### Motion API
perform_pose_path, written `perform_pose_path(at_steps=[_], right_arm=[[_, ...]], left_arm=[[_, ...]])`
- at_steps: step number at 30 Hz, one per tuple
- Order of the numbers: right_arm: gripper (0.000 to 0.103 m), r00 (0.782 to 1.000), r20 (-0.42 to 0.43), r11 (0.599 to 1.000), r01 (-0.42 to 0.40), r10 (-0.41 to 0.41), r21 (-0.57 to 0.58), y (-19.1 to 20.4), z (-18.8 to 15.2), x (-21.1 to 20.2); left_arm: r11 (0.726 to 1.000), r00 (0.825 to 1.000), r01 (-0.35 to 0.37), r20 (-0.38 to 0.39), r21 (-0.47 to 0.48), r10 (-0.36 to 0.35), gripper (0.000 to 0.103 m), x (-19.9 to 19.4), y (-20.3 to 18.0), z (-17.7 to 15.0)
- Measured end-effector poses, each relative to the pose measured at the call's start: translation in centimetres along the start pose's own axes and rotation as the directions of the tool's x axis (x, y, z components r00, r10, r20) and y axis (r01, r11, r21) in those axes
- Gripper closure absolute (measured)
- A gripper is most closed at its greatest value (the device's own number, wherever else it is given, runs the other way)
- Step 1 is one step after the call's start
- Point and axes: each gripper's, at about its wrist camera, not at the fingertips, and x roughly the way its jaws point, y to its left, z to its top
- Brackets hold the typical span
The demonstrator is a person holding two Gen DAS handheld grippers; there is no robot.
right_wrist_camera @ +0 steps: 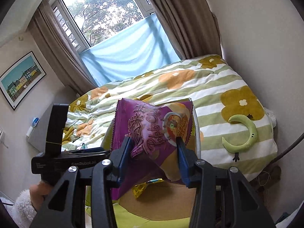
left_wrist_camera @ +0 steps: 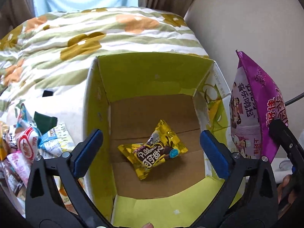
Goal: Organize snacks
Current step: 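Open left gripper to drop the yellow bag into the box while right drops the purple bag, then withdraw both open tools from the box back to the snack pile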
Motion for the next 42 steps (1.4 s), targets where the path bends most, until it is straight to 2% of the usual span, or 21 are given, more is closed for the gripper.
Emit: perform_pose_path(at_steps=[9, 18, 20, 21, 22, 31, 37, 42], right_arm=[[0.061, 0.999, -0.03, 0.998, -0.033, 0.031, -0.049, 0.6, 1.5, 1.8], [0.059, 0.982, -0.189, 0.997, -0.023, 0.007, -0.079, 0.3, 2.7, 8.8], [0.047, 0.978, -0.208, 0.997, 0.004, -0.02, -0.075, -0.1, 2.4, 10.0], [0.02, 0.979, -0.201, 0.997, 0.022, -0.036, -0.075, -0.3, 2.2, 10.2], [0.0, 0.98, -0.195, 0.997, 0.032, -0.046, -0.075, -0.4, 2.0, 10.3], [0.0, 0.985, -0.159, 0.994, 0.046, -0.061, -0.094, -0.1, 0.6, 6.8], [0.0, 0.991, -0.109, 0.987, 0.055, -0.072, -0.15, 2.1, 1.4, 3.2], [0.0, 0.993, -0.062, 0.971, 0.086, -0.102, -0.221, 4.5, 1.0, 0.4]], left_arm=[[0.998, 0.997, -0.062, 0.04, 0.004, 0.062, 0.002, -3.4, 1.4, -2.4], [0.993, 0.99, -0.122, 0.077, -0.003, 0.122, 0.002, -5.4, 2.3, -3.4], [0.992, 0.99, -0.124, 0.072, -0.016, 0.125, 0.002, -5.4, 2.8, -3.7], [0.992, 0.99, -0.125, 0.07, -0.022, 0.126, 0.002, -5.5, 3.0, -3.9], [0.992, 0.99, -0.125, 0.068, -0.027, 0.127, 0.002, -5.6, 3.3, -4.2], [0.992, 0.988, -0.119, 0.089, -0.049, 0.123, 0.002, -7.2, 4.0, -6.4], [0.989, 0.977, -0.138, 0.16, -0.046, 0.144, 0.002, -11.3, 4.1, -7.4], [0.986, 0.965, -0.152, 0.206, -0.066, 0.162, 0.002, -14.9, 5.6, -9.3]])
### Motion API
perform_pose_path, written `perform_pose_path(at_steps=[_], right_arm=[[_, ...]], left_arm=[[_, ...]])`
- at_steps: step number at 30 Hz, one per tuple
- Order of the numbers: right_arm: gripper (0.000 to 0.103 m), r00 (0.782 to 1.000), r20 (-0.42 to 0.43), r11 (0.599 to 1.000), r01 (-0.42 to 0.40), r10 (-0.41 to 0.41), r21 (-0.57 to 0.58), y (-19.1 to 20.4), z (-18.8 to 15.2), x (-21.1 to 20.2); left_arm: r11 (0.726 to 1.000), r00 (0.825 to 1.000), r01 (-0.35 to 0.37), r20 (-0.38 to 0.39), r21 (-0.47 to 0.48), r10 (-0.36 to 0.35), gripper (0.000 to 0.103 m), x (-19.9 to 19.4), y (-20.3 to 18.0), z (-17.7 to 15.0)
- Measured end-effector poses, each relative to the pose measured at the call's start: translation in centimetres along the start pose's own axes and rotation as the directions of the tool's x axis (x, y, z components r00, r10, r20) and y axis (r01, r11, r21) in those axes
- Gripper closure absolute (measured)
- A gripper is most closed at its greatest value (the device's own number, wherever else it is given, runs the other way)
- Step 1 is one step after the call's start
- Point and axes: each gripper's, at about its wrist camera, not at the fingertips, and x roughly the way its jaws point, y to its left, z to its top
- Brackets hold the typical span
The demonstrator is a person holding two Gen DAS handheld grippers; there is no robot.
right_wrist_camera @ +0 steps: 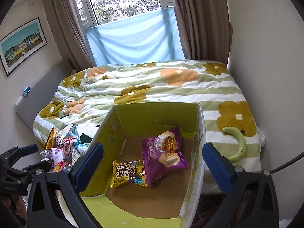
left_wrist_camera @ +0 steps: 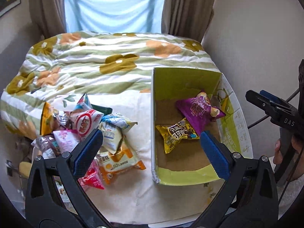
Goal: Organize snacks
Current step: 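Withdraw both open tools from the box back to the snack pile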
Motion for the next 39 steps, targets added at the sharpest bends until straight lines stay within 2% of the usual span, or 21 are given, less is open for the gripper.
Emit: perform_pose_path(at_steps=[5, 9, 13, 21, 27, 32, 39], right_arm=[[0.0, 0.998, 0.025, 0.998, -0.063, 0.063, -0.007, 3.5, -1.3, -3.1], [0.0, 0.996, 0.044, 0.997, -0.082, 0.081, 0.008, 7.2, -2.6, -4.5], [0.0, 0.997, 0.056, 0.998, -0.059, 0.058, 0.017, 11.6, -4.6, -5.0], [0.0, 0.997, 0.017, 0.995, -0.074, 0.073, 0.065, 20.0, -8.5, -4.1], [0.0, 0.997, 0.016, 0.991, -0.074, 0.073, 0.112, 24.5, -11.6, -2.9], [0.0, 0.995, -0.018, 0.986, -0.092, 0.096, 0.14, 27.2, -14.0, -0.7], [0.0, 0.99, -0.074, 0.987, -0.108, 0.118, 0.122, 29.7, -16.1, 3.0]], left_arm=[[0.999, 0.999, -0.003, 0.039, -0.048, 0.004, 0.002, -3.5, 4.2, -1.6], [0.998, 0.998, -0.023, 0.053, -0.062, 0.026, 0.002, -5.7, 8.3, -3.2], [0.997, 0.999, -0.033, 0.024, -0.069, 0.035, 0.002, -7.4, 13.1, -5.0], [0.995, 1.0, -0.006, -0.029, -0.104, 0.003, 0.002, -9.4, 22.4, -8.9], [0.993, 0.992, 0.054, -0.11, -0.107, -0.066, 0.002, -7.6, 27.4, -12.1], [0.981, 0.968, 0.121, -0.201, -0.152, -0.15, 0.002, -4.3, 29.3, -15.6], [0.961, 0.94, 0.176, -0.253, -0.215, -0.229, 0.002, 0.9, 30.0, -18.2]])
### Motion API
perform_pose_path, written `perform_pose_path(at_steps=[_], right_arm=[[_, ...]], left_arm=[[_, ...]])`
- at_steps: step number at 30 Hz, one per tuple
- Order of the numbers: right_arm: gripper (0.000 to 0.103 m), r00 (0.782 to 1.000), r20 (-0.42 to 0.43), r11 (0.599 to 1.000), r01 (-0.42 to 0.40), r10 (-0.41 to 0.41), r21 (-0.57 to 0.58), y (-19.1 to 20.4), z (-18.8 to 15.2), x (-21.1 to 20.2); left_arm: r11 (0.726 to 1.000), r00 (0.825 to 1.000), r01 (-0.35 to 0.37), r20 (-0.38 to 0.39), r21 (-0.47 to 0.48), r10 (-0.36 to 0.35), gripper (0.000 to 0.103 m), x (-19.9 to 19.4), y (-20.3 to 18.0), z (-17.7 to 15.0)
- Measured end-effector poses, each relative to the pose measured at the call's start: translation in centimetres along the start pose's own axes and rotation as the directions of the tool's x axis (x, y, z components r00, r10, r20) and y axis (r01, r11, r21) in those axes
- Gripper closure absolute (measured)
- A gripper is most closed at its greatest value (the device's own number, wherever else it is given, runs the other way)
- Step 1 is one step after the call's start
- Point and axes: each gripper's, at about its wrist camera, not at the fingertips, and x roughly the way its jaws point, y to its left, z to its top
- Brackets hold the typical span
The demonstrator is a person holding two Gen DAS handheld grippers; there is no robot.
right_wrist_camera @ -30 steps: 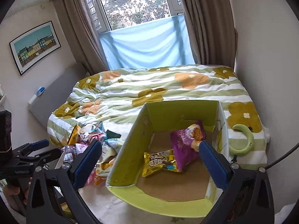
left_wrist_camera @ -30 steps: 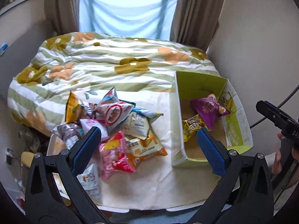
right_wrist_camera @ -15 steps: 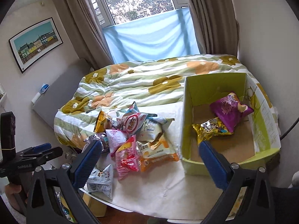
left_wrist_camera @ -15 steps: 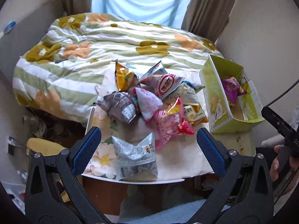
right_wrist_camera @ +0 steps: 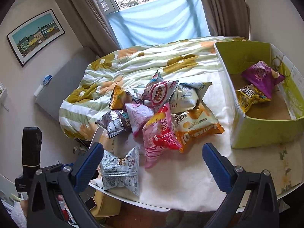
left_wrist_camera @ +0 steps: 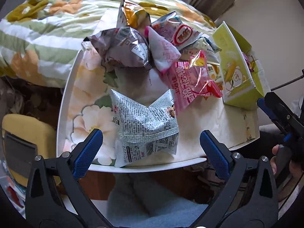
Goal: Organize snacks
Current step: 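Withdraw both open tools from the box back to the snack pile, then close left gripper on the silver printed bag while right gripper grasps the pink bag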
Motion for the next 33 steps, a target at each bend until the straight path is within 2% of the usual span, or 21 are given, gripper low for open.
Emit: perform_pose_path(at_steps=[3, 6, 15, 19, 24, 26, 33], right_arm=[[0.0, 1.0, -0.021, 1.0, 0.0, 0.001, 0.009, -0.5, -0.5, 2.1], [0.0, 0.999, -0.043, 1.0, 0.005, -0.004, 0.019, -1.1, -0.9, 4.0], [0.0, 0.995, -0.098, 1.0, 0.018, -0.02, -0.012, -1.7, -1.6, 6.6], [0.0, 0.995, -0.102, 1.0, 0.015, -0.017, -0.018, -2.0, -1.3, 7.1], [0.0, 0.994, -0.113, 0.999, 0.004, -0.008, -0.037, -2.2, -0.9, 7.8], [0.0, 0.99, -0.138, 0.999, -0.006, -0.001, -0.047, -2.2, -0.8, 8.4], [0.0, 0.986, -0.165, 0.995, -0.014, -0.002, -0.094, -1.8, -0.7, 9.9]], left_arm=[[1.0, 1.0, 0.023, -0.012, -0.015, -0.023, 0.002, 1.7, 0.4, 0.1], [0.999, 0.999, 0.017, -0.031, -0.031, -0.018, 0.002, 3.3, 0.4, 0.3], [0.996, 0.994, -0.072, -0.082, -0.044, 0.068, 0.002, 7.2, -0.6, 0.0], [0.996, 0.994, -0.078, -0.085, -0.048, 0.074, 0.002, 8.0, -0.6, 0.1], [0.997, 0.993, -0.066, -0.099, -0.049, 0.061, 0.012, 8.9, -1.1, 0.1], [0.997, 0.993, -0.063, -0.1, -0.044, 0.059, 0.02, 9.0, -1.5, 0.0], [0.997, 0.993, -0.069, -0.098, -0.038, 0.065, 0.026, 9.0, -2.0, 0.2]])
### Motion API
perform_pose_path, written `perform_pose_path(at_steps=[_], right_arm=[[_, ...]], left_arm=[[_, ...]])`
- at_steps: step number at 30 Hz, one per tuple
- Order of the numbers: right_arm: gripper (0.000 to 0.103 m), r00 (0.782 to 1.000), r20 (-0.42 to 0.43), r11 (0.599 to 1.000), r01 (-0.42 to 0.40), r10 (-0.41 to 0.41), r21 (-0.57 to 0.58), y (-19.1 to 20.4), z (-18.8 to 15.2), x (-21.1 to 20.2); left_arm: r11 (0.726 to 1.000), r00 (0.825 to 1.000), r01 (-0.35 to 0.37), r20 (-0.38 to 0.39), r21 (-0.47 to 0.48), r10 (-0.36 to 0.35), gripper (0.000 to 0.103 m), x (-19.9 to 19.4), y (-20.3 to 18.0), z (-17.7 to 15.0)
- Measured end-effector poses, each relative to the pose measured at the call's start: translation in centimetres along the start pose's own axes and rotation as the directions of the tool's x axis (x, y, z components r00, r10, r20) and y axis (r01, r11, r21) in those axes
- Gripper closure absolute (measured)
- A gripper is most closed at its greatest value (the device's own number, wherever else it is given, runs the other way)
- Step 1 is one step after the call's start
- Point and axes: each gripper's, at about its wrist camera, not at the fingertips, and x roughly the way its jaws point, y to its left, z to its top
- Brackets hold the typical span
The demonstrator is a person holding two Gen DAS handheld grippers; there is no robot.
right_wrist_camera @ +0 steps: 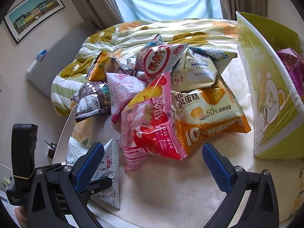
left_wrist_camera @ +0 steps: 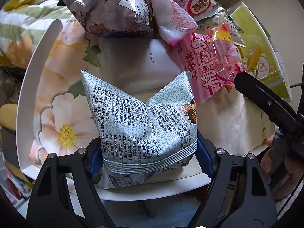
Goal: Organize snacks
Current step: 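Close left gripper on the silver printed bag while right gripper grasps the pink bag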
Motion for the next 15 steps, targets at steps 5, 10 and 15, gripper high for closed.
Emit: perform_pose_path(at_steps=[5, 10, 15], right_arm=[[0.005, 1.0, -0.01, 1.0, -0.002, 0.002, -0.025, 0.2, 0.7, 1.2], [0.005, 1.0, -0.024, 0.999, -0.005, 0.004, -0.052, 0.6, 1.2, 2.2], [0.015, 0.999, -0.033, 0.996, 0.019, -0.022, -0.083, 1.4, 1.4, 2.7]], left_arm=[[1.0, 1.0, 0.013, 0.009, -0.018, -0.013, 0.026, -1.2, 0.9, 0.2], [1.0, 1.0, 0.012, 0.015, -0.028, -0.012, 0.026, -2.3, 1.7, 0.0], [0.999, 1.0, 0.01, 0.022, -0.033, -0.01, 0.026, -3.0, 2.2, -0.2]])
